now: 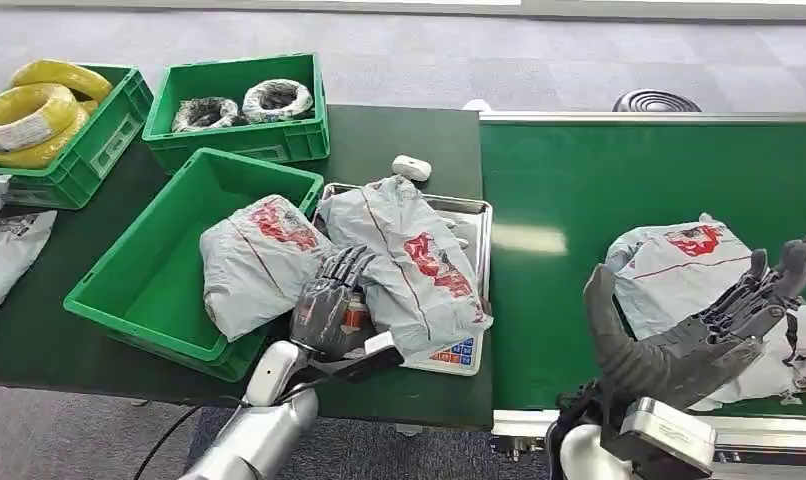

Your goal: Moved the parcel from conveyor to table for the left to box.

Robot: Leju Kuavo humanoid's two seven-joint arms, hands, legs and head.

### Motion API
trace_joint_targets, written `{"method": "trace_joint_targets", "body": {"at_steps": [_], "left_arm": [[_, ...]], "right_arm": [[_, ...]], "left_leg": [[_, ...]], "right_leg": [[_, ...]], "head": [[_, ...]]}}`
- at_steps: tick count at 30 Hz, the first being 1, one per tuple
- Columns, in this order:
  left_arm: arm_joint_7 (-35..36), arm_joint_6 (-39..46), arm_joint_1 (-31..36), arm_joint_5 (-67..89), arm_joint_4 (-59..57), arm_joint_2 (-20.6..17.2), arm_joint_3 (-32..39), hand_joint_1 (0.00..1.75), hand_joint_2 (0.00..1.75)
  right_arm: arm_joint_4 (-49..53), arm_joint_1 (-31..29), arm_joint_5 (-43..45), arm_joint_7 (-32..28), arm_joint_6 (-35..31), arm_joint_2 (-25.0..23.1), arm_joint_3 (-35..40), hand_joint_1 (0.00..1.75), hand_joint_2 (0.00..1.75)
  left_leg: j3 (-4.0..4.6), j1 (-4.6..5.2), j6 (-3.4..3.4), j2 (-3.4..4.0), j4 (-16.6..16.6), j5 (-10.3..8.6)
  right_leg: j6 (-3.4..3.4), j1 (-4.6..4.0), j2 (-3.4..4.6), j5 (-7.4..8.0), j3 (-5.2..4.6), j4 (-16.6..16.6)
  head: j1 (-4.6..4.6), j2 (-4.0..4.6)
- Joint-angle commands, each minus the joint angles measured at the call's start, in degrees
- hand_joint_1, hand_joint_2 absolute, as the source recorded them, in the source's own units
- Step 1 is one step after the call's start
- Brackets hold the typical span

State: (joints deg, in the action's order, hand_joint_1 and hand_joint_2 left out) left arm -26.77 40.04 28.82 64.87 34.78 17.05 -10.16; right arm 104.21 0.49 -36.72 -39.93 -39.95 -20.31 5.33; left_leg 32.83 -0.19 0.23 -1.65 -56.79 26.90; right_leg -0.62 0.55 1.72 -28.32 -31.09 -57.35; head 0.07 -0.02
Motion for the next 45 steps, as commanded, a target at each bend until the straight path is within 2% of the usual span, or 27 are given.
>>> {"method": "trace_joint_targets", "body": {"at_steps": [1, 10, 11, 12, 13, 37, 42, 44, 45], "left_arm": [[0.53, -1.30, 1.02, 1.03, -8.43, -1.80, -3.50, 0.00, 1.75], [2.86, -0.04, 0.69, 1.94, -7.99, -2.41, -5.39, 0.00, 1.75], [2.86, -0.04, 0.69, 1.94, -7.99, -2.41, -5.39, 0.35, 1.75], [3.00, -0.04, 0.57, 1.98, -7.62, -2.65, -5.38, 1.61, 1.75], [3.15, -0.04, 0.41, 1.76, -6.90, -2.85, -5.25, 1.75, 1.75], [4.01, -0.04, -3.77, 2.48, 2.76, -3.29, -3.27, 1.75, 1.75], [-0.02, -0.04, -3.14, -2.38, 5.82, -2.95, -2.63, 1.75, 1.75], [-3.74, -2.02, -1.58, -11.12, 11.13, -2.92, -2.59, 1.75, 1.75], [-2.68, -4.64, -1.50, -13.79, 15.85, -4.06, -3.62, 1.75, 1.75]], "right_arm": [[-2.15, 0.00, -0.23, -0.07, -0.05, 0.31, 0.62, 0.00, 1.75], [-2.61, -0.24, -0.05, -0.07, -0.05, 0.31, 1.04, 0.00, 1.75], [-2.61, -0.24, -0.05, -0.07, -0.05, 0.31, 1.04, 0.00, 1.75], [-2.88, -0.40, -0.03, -0.07, -0.05, 0.31, 1.16, 0.00, 1.75], [-3.31, -0.57, 0.00, -0.07, -0.05, 0.31, 1.45, 0.00, 1.75], [-3.99, -0.78, 0.09, -0.07, -0.05, 0.31, 1.42, 0.00, 1.75], [-4.07, -0.56, 0.28, -0.07, -0.05, 0.31, 1.39, 0.00, 1.75], [-4.17, -0.82, 0.41, -0.07, -0.05, 0.31, 1.42, 0.00, 1.75], [-4.20, -0.91, 0.40, -0.07, -0.05, 0.31, 1.32, 0.00, 1.75]], "left_leg": [[-0.09, 0.00, -0.03, 0.12, 0.08, -0.03], [-0.16, -0.02, -0.03, 0.17, 0.11, -0.08], [-0.18, -0.01, -0.02, 0.15, 0.08, -0.06], [-0.14, -0.02, -0.04, 0.19, 0.14, -0.12], [-0.20, -0.02, -0.02, 0.14, 0.07, -0.06], [-0.22, -0.03, -0.10, 0.34, 0.17, -0.01], [-0.18, -0.04, -0.09, 0.19, 0.10, 0.02], [-0.14, -0.05, -0.10, 0.22, 0.11, 0.00], [-0.07, -0.05, -0.09, 0.13, 0.01, 0.03]], "right_leg": [[0.01, -0.02, -0.05, 0.04, 0.08, 0.08], [0.03, -0.03, -0.05, 0.10, 0.18, 0.11], [0.03, -0.02, -0.05, 0.08, 0.21, 0.08], [0.04, -0.03, -0.07, 0.14, 0.16, 0.13], [0.03, -0.02, -0.04, 0.07, 0.24, 0.07], [0.06, -0.07, 0.07, 0.10, 0.16, 0.17], [0.06, -0.07, -0.01, 0.04, 0.16, 0.10], [0.07, -0.08, -0.03, 0.06, 0.11, 0.11], [0.06, -0.08, -0.05, 0.02, 0.06, 0.01]], "head": [[0.02, 0.00], [0.02, 0.00], [0.02, 0.00], [0.02, 0.00], [0.02, 0.00], [0.02, 0.00], [0.02, 0.00], [0.02, 0.00], [0.02, 0.00]]}}
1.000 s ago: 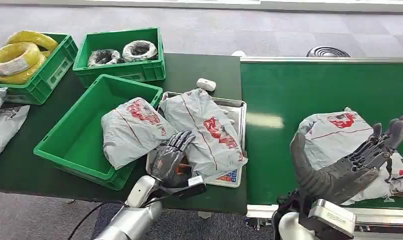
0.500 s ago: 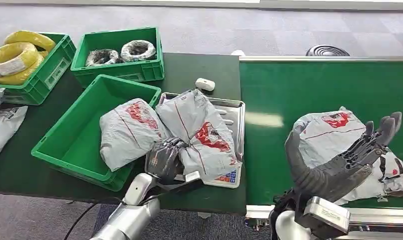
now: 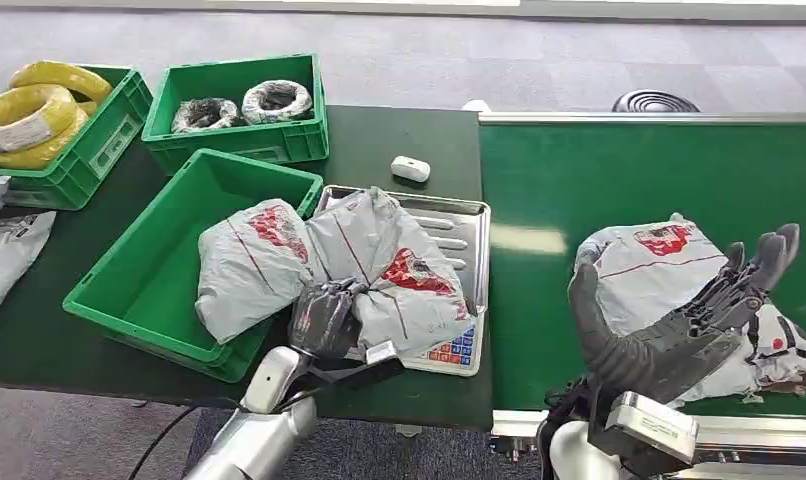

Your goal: Moved the parcel from conveyor to table for the left to box.

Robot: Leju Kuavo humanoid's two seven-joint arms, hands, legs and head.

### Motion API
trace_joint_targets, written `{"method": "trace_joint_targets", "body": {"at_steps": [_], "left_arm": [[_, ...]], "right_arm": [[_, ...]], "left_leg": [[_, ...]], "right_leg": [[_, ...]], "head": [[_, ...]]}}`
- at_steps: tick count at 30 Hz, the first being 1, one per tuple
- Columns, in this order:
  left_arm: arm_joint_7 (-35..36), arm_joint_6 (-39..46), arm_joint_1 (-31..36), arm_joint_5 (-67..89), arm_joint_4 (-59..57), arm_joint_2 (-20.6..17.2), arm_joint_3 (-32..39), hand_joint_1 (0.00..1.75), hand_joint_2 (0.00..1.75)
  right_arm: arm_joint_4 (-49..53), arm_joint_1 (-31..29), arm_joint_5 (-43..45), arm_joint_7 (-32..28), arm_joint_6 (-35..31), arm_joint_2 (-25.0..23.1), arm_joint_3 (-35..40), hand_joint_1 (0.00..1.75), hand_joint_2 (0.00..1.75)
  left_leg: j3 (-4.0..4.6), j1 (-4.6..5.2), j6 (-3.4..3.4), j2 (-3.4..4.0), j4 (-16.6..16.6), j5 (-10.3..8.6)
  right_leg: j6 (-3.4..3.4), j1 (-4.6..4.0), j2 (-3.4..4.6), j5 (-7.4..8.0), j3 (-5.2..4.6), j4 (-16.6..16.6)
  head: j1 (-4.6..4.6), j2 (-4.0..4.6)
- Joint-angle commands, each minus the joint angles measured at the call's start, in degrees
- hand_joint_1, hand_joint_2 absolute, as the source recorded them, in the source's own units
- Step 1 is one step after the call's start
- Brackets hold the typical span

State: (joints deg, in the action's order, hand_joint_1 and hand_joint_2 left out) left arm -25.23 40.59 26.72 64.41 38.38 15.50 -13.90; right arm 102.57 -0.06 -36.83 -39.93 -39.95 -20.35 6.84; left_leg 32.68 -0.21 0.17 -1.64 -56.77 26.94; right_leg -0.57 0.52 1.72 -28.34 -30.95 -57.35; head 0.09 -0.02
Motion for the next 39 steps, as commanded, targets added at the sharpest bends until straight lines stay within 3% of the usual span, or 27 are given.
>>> {"method": "trace_joint_targets", "body": {"at_steps": [1, 5, 10, 17, 22, 26, 28, 35, 39], "left_arm": [[-4.92, -6.55, 0.87, -16.39, 14.89, -2.76, 0.46, 1.75, 1.75], [-3.41, -5.79, 3.88, -22.17, 23.28, -5.31, 1.16, 1.75, 1.75], [-1.40, -5.21, 9.69, -24.62, 22.91, -6.58, 2.86, 1.75, 1.75], [3.63, -2.28, 22.48, -25.96, 12.23, -8.37, 7.06, 1.75, 1.75], [4.09, -0.59, 25.21, -26.12, 8.38, -9.75, 8.88, 1.75, 1.75], [2.24, -0.59, 26.35, -14.63, 5.33, -7.57, 25.68, 1.75, 1.75], [1.57, -0.59, 26.84, -15.44, 2.93, -7.74, 27.85, 1.75, 1.75], [-1.20, -0.59, 26.94, -8.55, -2.74, -7.38, 45.12, 1.75, 1.75], [2.38, -0.59, 27.13, -2.80, -6.45, -8.13, 51.66, 1.75, 1.75]], "right_arm": [[-2.48, -0.35, 0.45, -0.07, -0.05, 0.35, -0.29, 0.00, 1.75], [-1.09, 0.78, 0.66, -0.07, -0.05, 0.35, -0.76, 0.00, 1.75], [-0.72, 1.52, 1.24, -0.07, -0.05, 0.35, -1.18, 0.00, 1.75], [-1.08, 1.43, 1.62, -0.07, -0.05, 0.35, -0.37, 0.00, 1.75], [-1.00, 1.42, 1.54, -0.07, -0.05, 0.35, -0.35, 0.00, 1.75], [-0.68, 2.31, 1.48, -0.07, -0.05, 0.35, 0.12, 0.00, 1.75], [-0.53, 2.54, 1.47, -0.07, -0.05, 0.35, 0.26, 0.00, 1.75], [0.03, 3.02, 1.71, -0.07, -0.05, 0.35, 0.10, 0.00, 1.75], [-0.09, 2.84, 2.11, -0.07, -0.05, 0.35, -0.37, 0.00, 1.75]], "left_leg": [[0.11, -0.05, -0.05, 0.16, 0.02, -0.05], [0.21, -0.05, -0.05, 0.16, -0.04, -0.04], [0.27, -0.10, -0.06, 0.08, -0.09, -0.06], [0.20, -0.07, -0.04, 0.06, -0.07, -0.05], [0.11, -0.06, -0.04, 0.09, -0.02, -0.05], [0.10, -0.06, -0.06, 0.23, 0.06, -0.08], [0.07, -0.05, -0.04, 0.25, 0.00, -0.03], [0.03, -0.03, -0.03, 0.14, 0.02, -0.03], [0.09, -0.07, -0.04, 0.15, 0.06, -0.08]], "right_leg": [[0.02, -0.06, -0.09, 0.07, -0.12, 0.05], [0.04, -0.06, -0.04, 0.06, -0.24, -0.03], [0.04, -0.11, -0.15, 0.06, -0.26, -0.05], [0.03, -0.07, -0.13, 0.03, -0.20, -0.06], [0.03, -0.06, -0.09, 0.04, -0.13, -0.02], [0.04, -0.07, -0.06, 0.09, -0.16, 0.04], [0.02, -0.06, 0.04, 0.06, -0.14, -0.02], [0.02, -0.02, -0.01, 0.02, -0.11, -0.03], [0.02, -0.07, -0.11, 0.07, -0.13, 0.06]], "head": [[0.00, 0.00], [-0.02, 0.00], [0.00, 0.00], [0.00, 0.00], [0.00, 0.00], [0.00, 0.00], [0.00, 0.00], [0.00, 0.00], [0.00, 0.02]]}}
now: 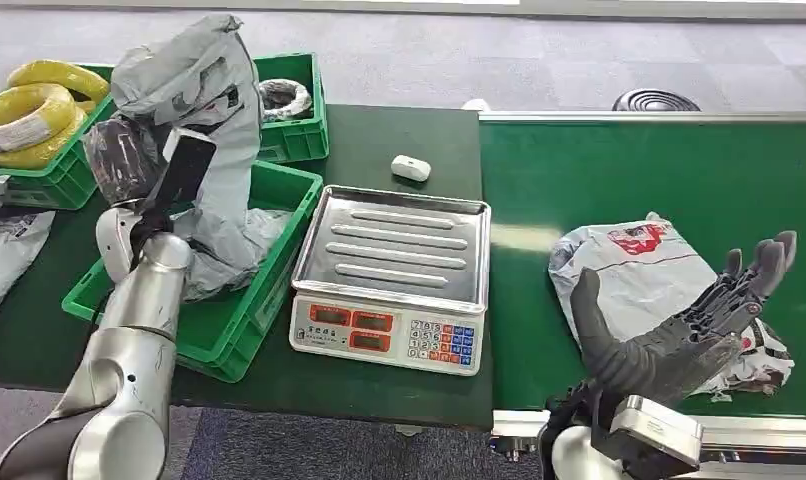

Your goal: Moved the parcel from conveyor to table for the left to box.

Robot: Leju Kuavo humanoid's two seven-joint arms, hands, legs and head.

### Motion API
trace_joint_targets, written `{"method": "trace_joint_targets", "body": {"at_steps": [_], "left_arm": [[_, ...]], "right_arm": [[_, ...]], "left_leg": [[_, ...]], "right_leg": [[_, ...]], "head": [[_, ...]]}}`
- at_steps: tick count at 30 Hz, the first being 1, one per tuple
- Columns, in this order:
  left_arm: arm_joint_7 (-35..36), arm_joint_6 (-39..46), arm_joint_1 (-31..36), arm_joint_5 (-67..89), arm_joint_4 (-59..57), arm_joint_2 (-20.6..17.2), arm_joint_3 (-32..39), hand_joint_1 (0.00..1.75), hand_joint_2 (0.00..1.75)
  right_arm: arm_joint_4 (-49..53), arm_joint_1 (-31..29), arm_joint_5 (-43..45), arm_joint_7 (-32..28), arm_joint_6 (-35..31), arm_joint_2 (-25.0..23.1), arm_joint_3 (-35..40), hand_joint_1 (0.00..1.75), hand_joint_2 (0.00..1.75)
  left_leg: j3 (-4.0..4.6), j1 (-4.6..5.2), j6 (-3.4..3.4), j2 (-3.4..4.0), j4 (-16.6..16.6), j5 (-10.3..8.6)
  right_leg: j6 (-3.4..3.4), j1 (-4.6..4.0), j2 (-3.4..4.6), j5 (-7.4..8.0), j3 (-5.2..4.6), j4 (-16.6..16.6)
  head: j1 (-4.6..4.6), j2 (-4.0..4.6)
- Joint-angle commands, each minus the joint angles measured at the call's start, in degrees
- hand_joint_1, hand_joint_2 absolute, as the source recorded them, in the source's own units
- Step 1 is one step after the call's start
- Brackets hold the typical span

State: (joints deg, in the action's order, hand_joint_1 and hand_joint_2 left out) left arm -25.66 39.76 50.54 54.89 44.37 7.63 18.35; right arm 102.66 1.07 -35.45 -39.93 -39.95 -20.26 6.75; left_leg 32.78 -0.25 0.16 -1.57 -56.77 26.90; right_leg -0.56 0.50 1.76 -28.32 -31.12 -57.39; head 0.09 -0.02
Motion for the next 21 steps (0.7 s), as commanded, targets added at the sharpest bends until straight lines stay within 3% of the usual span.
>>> {"method": "trace_joint_targets", "body": {"at_steps": [1, 6, 7, 8, 9, 10, 14, 18, 19, 20, 21], "left_arm": [[3.39, 0.24, 3.09, 7.35, -13.32, -0.66, 20.19, 1.75, 1.75], [6.83, 0.24, 2.18, 11.39, -15.89, -1.51, 25.58, 1.73, 1.75], [6.83, 0.24, 2.18, 11.39, -15.89, -1.51, 25.58, 0.70, 1.75], [5.20, 0.24, 1.66, 9.87, -15.89, -1.58, 27.20, 0.00, 1.75], [4.28, 0.24, 1.17, 9.78, -14.23, -1.18, 28.88, 0.00, 1.75], [2.02, 0.24, 0.41, 7.67, -15.25, -1.06, 29.13, 0.00, 0.00], [-2.48, 0.24, 0.78, 6.18, -13.69, -0.39, 31.51, 0.00, 0.00], [-14.34, 0.24, 2.96, 0.50, -15.89, 0.70, 34.45, 0.00, 0.00], [-14.34, 0.24, 3.46, -0.26, -15.58, 1.25, 33.64, 0.00, 0.00], [-14.34, -0.90, 1.03, -10.27, -10.98, 2.26, 23.25, 0.00, 0.00], [-14.34, -0.90, 1.03, -10.27, -10.98, 2.26, 23.25, 0.00, 0.00]], "right_arm": [[-0.14, 1.69, 0.74, -0.07, -0.05, 0.26, -0.38, 0.00, 1.75], [-0.84, 1.06, 1.04, -0.07, -0.05, 0.26, -0.69, 0.00, 1.75], [-0.84, 1.06, 1.04, -0.07, -0.05, 0.26, -0.69, 0.00, 1.75], [-1.06, 0.82, 1.04, -0.07, -0.05, 0.26, -0.62, 0.00, 1.75], [-1.26, 0.65, 1.09, -0.07, -0.05, 0.26, -0.55, 0.00, 1.75], [-1.30, 0.50, 1.14, -0.07, -0.05, 0.26, -0.58, 0.00, 1.75], [-2.15, -0.34, 1.00, -0.07, -0.05, 0.26, -0.66, 0.00, 1.75], [-2.10, -0.07, 0.78, -0.07, -0.05, 0.26, -0.77, 0.00, 1.75], [-1.98, 0.10, 0.71, -0.07, -0.05, 0.26, -0.77, 0.00, 1.75], [-1.88, 0.42, 0.62, -0.07, -0.05, 0.26, -0.69, 0.00, 1.75], [-1.88, 0.42, 0.62, -0.07, -0.05, 0.26, -0.69, 0.00, 1.75]], "left_leg": [[-0.07, -0.01, -0.02, 0.12, 0.07, -0.02], [-0.05, -0.01, -0.04, 0.11, 0.09, -0.04], [-0.08, 0.00, -0.03, 0.09, 0.08, -0.02], [-0.06, 0.00, -0.03, 0.06, 0.05, -0.01], [-0.05, -0.02, -0.04, 0.09, 0.11, -0.05], [-0.06, -0.01, -0.03, 0.09, 0.07, -0.02], [-0.03, -0.01, -0.02, 0.08, 0.04, -0.02], [0.02, -0.04, -0.02, 0.03, 0.06, -0.05], [0.07, -0.03, -0.02, -0.05, 0.00, -0.04], [0.04, -0.03, -0.02, -0.04, 0.01, -0.03], [0.14, -0.07, -0.02, -0.12, -0.01, -0.08]], "right_leg": [[0.01, -0.03, -0.09, 0.03, 0.07, 0.08], [0.02, -0.03, -0.12, 0.05, 0.06, 0.10], [0.01, -0.01, -0.10, 0.02, 0.09, 0.07], [0.01, -0.01, -0.08, 0.01, 0.08, 0.05], [0.02, -0.04, -0.14, 0.05, 0.08, 0.11], [0.01, -0.02, -0.09, 0.03, 0.08, 0.08], [0.00, -0.02, -0.09, 0.02, 0.06, 0.06], [0.00, -0.06, -0.21, 0.05, 0.06, 0.11], [0.00, -0.05, -0.25, 0.01, 0.03, 0.05], [0.00, -0.05, -0.22, 0.01, 0.03, 0.05], [0.00, -0.08, -0.38, 0.03, 0.00, 0.07]], "head": [[0.00, 0.00], [0.00, 0.00], [0.00, 0.00], [0.00, 0.00], [0.00, 0.00], [0.00, 0.02], [0.00, 0.00], [0.00, 0.02], [0.00, 0.00], [0.00, 0.02], [0.00, 0.00]]}}
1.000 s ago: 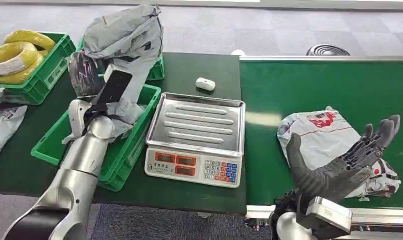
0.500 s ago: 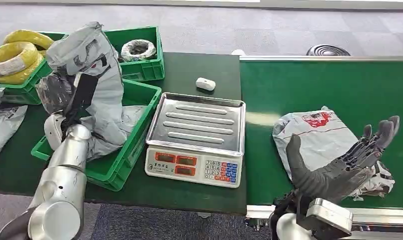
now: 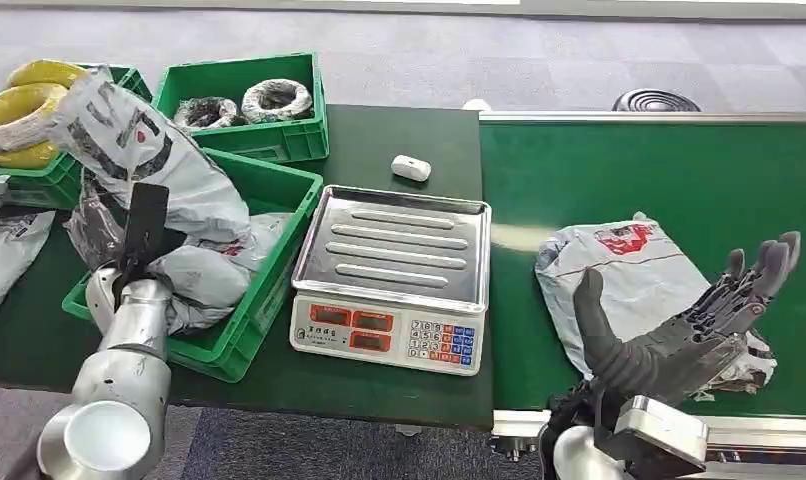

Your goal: Moved the parcel from conveyor to table for the left to box.

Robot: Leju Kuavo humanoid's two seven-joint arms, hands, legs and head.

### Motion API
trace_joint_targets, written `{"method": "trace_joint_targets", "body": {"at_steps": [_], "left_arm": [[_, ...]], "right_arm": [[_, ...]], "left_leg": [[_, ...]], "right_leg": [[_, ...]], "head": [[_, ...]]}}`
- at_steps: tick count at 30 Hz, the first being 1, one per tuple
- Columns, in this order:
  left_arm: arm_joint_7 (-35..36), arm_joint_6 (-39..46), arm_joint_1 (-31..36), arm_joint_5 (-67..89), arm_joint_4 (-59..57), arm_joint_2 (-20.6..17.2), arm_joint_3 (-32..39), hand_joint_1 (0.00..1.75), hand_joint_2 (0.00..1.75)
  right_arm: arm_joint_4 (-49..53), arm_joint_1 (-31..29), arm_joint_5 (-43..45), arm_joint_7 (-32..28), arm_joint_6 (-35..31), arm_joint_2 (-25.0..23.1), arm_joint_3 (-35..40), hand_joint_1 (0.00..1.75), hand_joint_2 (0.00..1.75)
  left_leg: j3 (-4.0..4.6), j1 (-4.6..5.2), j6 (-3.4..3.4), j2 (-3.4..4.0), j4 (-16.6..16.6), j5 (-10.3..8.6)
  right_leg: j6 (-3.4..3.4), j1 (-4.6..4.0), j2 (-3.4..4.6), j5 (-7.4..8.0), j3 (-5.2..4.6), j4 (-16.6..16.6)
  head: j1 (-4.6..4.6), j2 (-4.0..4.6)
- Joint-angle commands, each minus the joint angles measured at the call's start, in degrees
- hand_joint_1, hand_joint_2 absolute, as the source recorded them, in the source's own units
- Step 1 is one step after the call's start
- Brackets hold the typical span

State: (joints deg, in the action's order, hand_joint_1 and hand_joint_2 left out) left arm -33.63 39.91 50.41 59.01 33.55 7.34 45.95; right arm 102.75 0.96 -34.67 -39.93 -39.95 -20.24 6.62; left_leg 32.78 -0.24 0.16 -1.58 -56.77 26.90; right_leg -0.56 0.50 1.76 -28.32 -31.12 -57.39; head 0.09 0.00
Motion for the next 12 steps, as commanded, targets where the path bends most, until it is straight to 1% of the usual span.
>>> {"method": "trace_joint_targets", "body": {"at_steps": [1, 2, 3, 4, 5, 6, 7, 8, 9, 10, 11, 12], "left_arm": [[-6.37, -1.76, 0.11, -17.94, 2.22, 3.18, -8.28, 0.00, 0.00], [-6.37, -3.68, -2.98, -26.00, 7.96, 3.40, -16.21, 0.00, 0.00], [-6.37, -3.83, -4.47, -30.12, 10.23, 3.03, -20.56, 0.00, 0.00], [-6.37, -3.53, -5.87, -31.86, 12.06, 3.53, -23.05, 0.00, 0.00], [-6.37, -5.30, -8.39, -36.40, 17.51, 3.55, -27.69, 0.00, 0.00], [-6.37, -4.47, -11.21, -39.76, 21.74, 2.89, -32.98, 0.00, 0.00], [-6.37, -4.47, -11.21, -39.76, 21.74, 2.89, -32.98, 0.00, 0.00], [-6.37, -4.73, -13.84, -42.00, 26.78, 3.16, -37.24, 0.00, 0.00], [-6.37, -4.62, -15.42, -42.73, 29.48, 2.95, -39.28, 0.00, 0.00], [-6.37, -4.62, -15.42, -42.73, 29.48, 2.95, -39.28, 0.00, 0.00], [-6.37, -4.77, -18.79, -44.85, 35.11, 2.67, -43.93, 0.00, 0.00], [-6.37, -4.14, -20.67, -45.47, 38.53, 2.64, -46.22, 0.00, 0.00]], "right_arm": [[-1.84, 0.65, -0.22, -0.07, -0.05, 0.24, -0.53, 0.00, 1.75], [-1.84, 0.72, -0.28, -0.07, -0.05, 0.24, -0.48, 0.00, 1.75], [-1.72, 0.90, -0.33, -0.07, -0.05, 0.24, -0.54, 0.00, 1.75], [-1.53, 1.06, -0.43, -0.07, -0.05, 0.24, -0.52, 0.00, 1.75], [-1.58, 1.16, -0.47, -0.07, -0.05, 0.24, -0.47, 0.00, 1.75], [-1.45, 1.30, -0.59, -0.07, -0.05, 0.24, -0.54, 0.00, 1.75], [-1.45, 1.30, -0.59, -0.07, -0.05, 0.24, -0.54, 0.00, 1.75], [-1.26, 1.53, -0.65, -0.07, -0.05, 0.24, -0.81, 0.00, 1.75], [-1.21, 1.64, -0.76, -0.07, -0.05, 0.24, -0.93, 0.00, 1.75], [-1.21, 1.64, -0.76, -0.07, -0.05, 0.24, -0.93, 0.00, 1.75], [-0.95, 1.96, -0.77, -0.07, -0.05, 0.24, -1.51, 0.00, 1.75], [-0.77, 2.19, -0.86, -0.07, -0.05, 0.24, -1.69, 0.00, 1.75]], "left_leg": [[0.12, -0.05, -0.02, -0.14, -0.01, -0.06], [0.13, -0.06, -0.02, -0.14, 0.01, -0.09], [0.10, -0.06, -0.02, -0.04, 0.03, -0.06], [0.07, -0.05, -0.02, 0.02, 0.06, -0.06], [0.06, -0.05, -0.02, 0.02, 0.04, -0.04], [0.06, -0.04, -0.02, -0.01, 0.04, -0.04], [0.05, -0.04, -0.02, 0.04, 0.08, -0.04], [0.01, -0.04, -0.02, 0.08, 0.08, -0.02], [0.04, -0.02, -0.01, 0.00, 0.06, -0.02], [0.02, -0.04, -0.01, 0.04, 0.03, 0.01], [0.06, -0.05, -0.01, 0.05, 0.04, -0.01], [0.07, -0.03, -0.01, -0.04, 0.02, -0.01]], "right_leg": [[0.00, -0.06, -0.34, 0.01, -0.01, 0.05], [0.00, -0.07, -0.40, 0.03, 0.00, 0.09], [0.00, -0.07, -0.27, 0.04, -0.01, 0.09], [0.00, -0.07, -0.25, 0.06, 0.02, 0.14], [0.00, -0.06, -0.20, 0.04, 0.01, 0.10], [0.00, -0.05, -0.21, 0.03, 0.03, 0.09], [0.00, -0.06, -0.20, 0.04, 0.01, 0.14], [0.00, -0.05, -0.15, 0.03, 0.05, 0.14], [0.00, -0.03, -0.17, 0.02, 0.04, 0.10], [0.00, -0.05, -0.11, 0.01, 0.03, 0.08], [0.00, -0.06, -0.17, 0.03, 0.01, 0.11], [0.00, -0.04, -0.20, 0.00, 0.01, 0.06]], "head": [[0.00, -0.02], [0.02, -0.02], [0.00, 0.00], [0.02, -0.02], [0.00, -0.02], [0.00, -0.02], [0.00, -0.02], [0.02, -0.02], [0.00, -0.02], [0.00, -0.02], [0.00, -0.02], [0.00, -0.02]]}}
